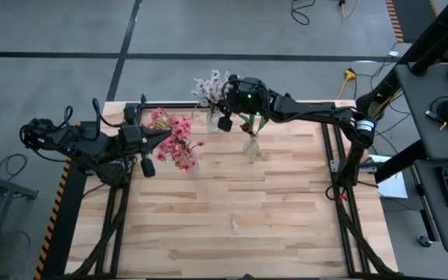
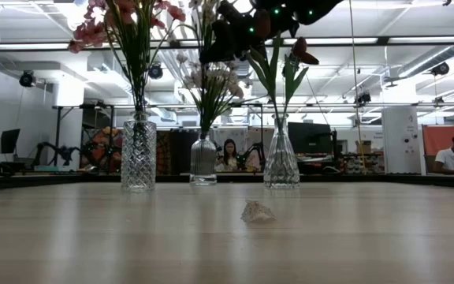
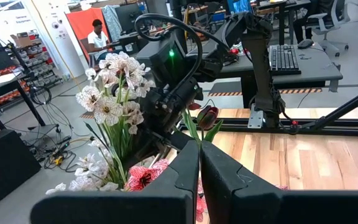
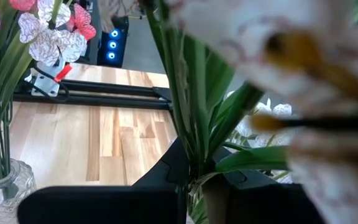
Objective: Sort flowers into vase by color
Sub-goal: Put the white flower into the top transparent vase
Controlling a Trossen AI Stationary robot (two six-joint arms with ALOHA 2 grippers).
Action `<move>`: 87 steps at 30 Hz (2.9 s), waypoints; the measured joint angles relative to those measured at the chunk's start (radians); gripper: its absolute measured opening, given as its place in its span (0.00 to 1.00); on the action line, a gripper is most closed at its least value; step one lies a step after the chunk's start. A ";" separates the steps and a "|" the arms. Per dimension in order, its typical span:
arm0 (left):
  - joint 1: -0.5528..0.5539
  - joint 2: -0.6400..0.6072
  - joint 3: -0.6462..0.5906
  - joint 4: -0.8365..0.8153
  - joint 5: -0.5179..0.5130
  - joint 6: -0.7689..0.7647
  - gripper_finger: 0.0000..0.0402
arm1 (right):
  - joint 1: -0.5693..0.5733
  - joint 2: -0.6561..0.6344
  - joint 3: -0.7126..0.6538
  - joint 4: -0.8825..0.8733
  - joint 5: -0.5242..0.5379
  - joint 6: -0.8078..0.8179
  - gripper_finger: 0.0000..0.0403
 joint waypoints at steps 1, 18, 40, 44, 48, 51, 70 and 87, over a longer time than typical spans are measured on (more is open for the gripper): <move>0.000 0.000 0.000 0.000 0.000 0.000 0.00 | 0.000 0.000 0.002 -0.002 0.000 0.002 0.04; 0.000 0.000 0.000 0.000 0.000 0.000 0.00 | -0.007 0.000 0.022 -0.044 -0.034 0.012 0.04; 0.000 0.020 0.000 0.076 -0.018 0.086 0.00 | -0.005 -0.163 0.045 -0.051 -0.131 -0.019 0.04; 0.000 0.034 0.000 0.083 -0.056 0.086 0.00 | -0.012 -0.208 0.045 -0.038 -0.110 -0.053 0.04; 0.000 0.038 0.000 0.093 -0.060 0.095 0.00 | -0.042 -0.241 0.055 -0.028 -0.015 -0.092 0.04; 0.000 0.037 0.000 0.098 -0.060 0.095 0.00 | -0.085 -0.236 0.078 -0.040 -0.006 -0.092 0.04; 0.000 0.034 0.000 0.095 -0.060 0.120 0.00 | -0.464 -0.156 0.087 -0.101 -0.327 0.154 0.04; 0.000 0.037 0.000 0.083 -0.060 0.120 0.00 | -0.492 -0.074 -0.226 0.282 -0.420 0.243 0.04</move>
